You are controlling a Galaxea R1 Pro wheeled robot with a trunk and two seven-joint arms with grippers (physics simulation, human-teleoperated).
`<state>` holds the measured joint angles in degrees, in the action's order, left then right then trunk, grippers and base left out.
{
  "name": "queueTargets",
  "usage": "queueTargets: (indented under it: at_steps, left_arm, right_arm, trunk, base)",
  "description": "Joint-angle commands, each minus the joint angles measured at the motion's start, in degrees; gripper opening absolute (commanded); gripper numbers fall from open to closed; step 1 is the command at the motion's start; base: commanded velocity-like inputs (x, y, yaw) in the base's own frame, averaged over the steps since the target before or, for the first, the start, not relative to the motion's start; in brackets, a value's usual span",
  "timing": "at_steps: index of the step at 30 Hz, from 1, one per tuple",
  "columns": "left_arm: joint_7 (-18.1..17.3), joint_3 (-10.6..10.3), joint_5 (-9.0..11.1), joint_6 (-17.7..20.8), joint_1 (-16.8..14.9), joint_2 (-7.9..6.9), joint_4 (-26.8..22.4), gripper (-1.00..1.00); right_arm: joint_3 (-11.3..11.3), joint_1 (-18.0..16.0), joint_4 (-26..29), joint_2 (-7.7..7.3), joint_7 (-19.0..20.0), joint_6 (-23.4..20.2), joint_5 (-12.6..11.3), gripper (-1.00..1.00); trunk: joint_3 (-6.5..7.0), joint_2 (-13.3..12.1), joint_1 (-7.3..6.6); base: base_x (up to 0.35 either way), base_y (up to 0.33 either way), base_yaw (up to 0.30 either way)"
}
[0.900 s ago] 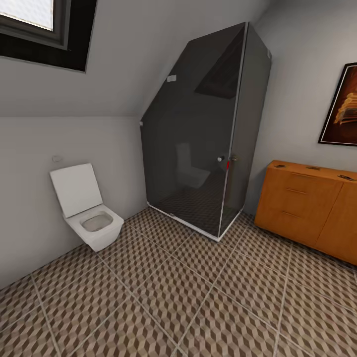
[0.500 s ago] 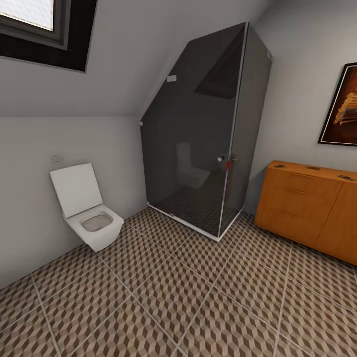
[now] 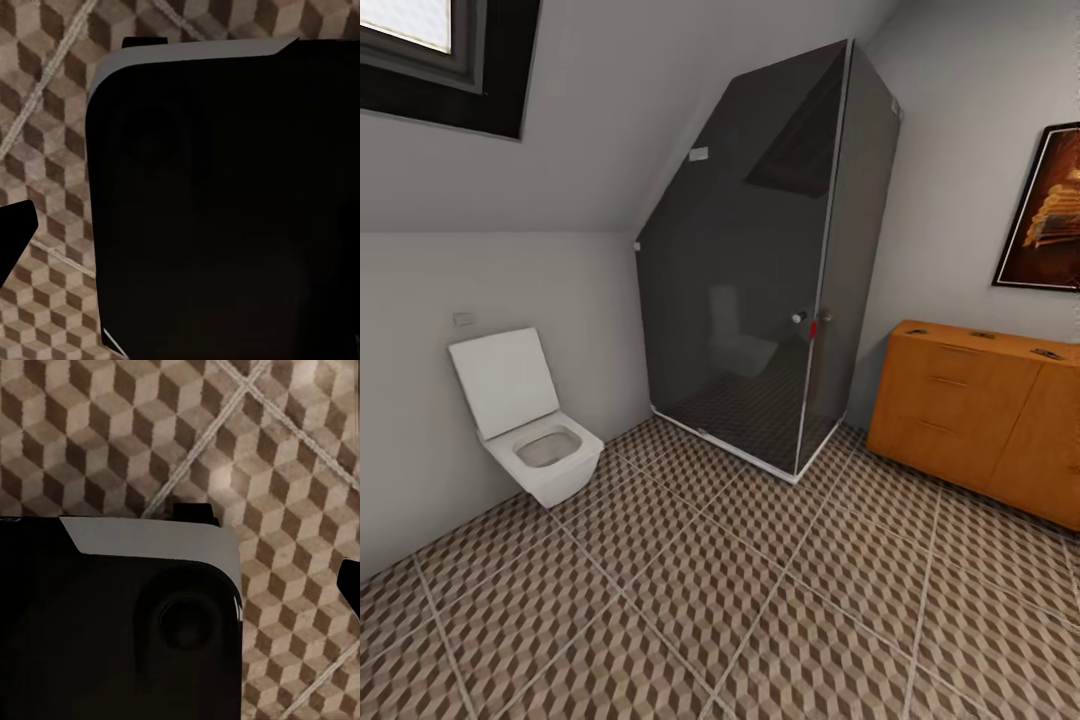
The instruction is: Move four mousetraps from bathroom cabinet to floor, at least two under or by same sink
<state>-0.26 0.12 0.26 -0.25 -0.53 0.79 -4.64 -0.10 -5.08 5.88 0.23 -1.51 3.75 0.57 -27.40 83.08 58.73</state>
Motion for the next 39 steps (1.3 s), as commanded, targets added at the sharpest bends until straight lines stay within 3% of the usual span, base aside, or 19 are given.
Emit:
queueTargets:
  at_steps: [1, 12, 33, 35, 39]
  left_arm:
    - [0.00, -0.01, 0.00, 0.01, 0.00, 0.00, 0.00, 1.00]
    - [0.00, 0.03, 0.00, -0.01, 0.00, 0.00, -0.27, 1.00]
    - [0.00, 0.59, 0.00, -0.10, 0.00, 0.05, -2.13, 1.00]
    - [-0.08, 0.59, -0.07, -0.10, 0.00, 0.13, -2.42, 1.00]
    - [-0.09, 0.59, -0.08, -0.10, 0.00, 0.16, -2.45, 1.00]
  right_arm:
    - [-0.20, 0.00, 0.00, -0.01, 0.00, 0.02, -0.01, 1.00]
    - [-1.57, -0.01, 0.00, -0.03, 0.04, 0.25, 0.05, 1.00]
    - [-1.86, -0.01, 0.09, -0.25, 0.10, 0.29, 0.05, 1.00]
    - [-4.21, -0.01, 0.10, -0.12, 0.16, 0.29, 0.07, 1.00]
    - [-5.56, -0.01, 0.10, -0.08, 0.18, 0.29, 0.11, 1.00]
  trunk:
    - [-0.08, 0.00, 0.00]
    - [-0.73, 0.00, 0.00]
    - [-0.76, 0.00, 0.00]
    - [-0.76, 0.00, 0.00]
    - [-0.76, 0.00, 0.00]
  base:
    - [0.000, 0.000, -0.151]
    - [0.000, 0.000, -0.206]
    - [0.000, 0.000, -0.285]
    - [0.000, 0.000, -0.287]
    - [0.000, 0.000, -0.287]
